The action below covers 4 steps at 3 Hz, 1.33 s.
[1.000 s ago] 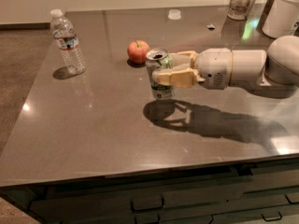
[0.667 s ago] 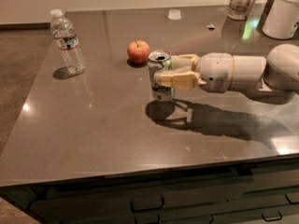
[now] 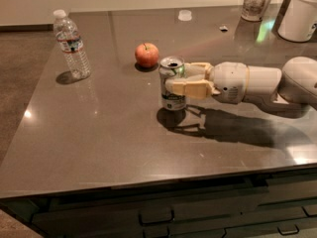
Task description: Place 7up can upright
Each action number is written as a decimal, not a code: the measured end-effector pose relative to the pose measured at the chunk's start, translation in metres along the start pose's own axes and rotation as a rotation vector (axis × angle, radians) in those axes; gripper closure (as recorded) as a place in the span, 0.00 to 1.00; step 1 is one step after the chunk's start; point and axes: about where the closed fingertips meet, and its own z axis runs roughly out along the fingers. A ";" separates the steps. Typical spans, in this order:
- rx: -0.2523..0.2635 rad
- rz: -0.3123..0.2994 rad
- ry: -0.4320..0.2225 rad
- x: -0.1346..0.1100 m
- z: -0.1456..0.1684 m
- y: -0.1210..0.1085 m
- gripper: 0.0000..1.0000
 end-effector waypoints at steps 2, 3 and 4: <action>0.004 -0.030 -0.034 0.007 -0.003 0.000 0.60; 0.003 -0.041 -0.055 0.010 -0.004 0.000 0.37; 0.001 -0.044 -0.067 0.012 -0.004 0.000 0.14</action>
Offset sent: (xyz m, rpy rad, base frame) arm -0.0022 -0.0115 -0.0120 0.0539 -0.0772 -0.0152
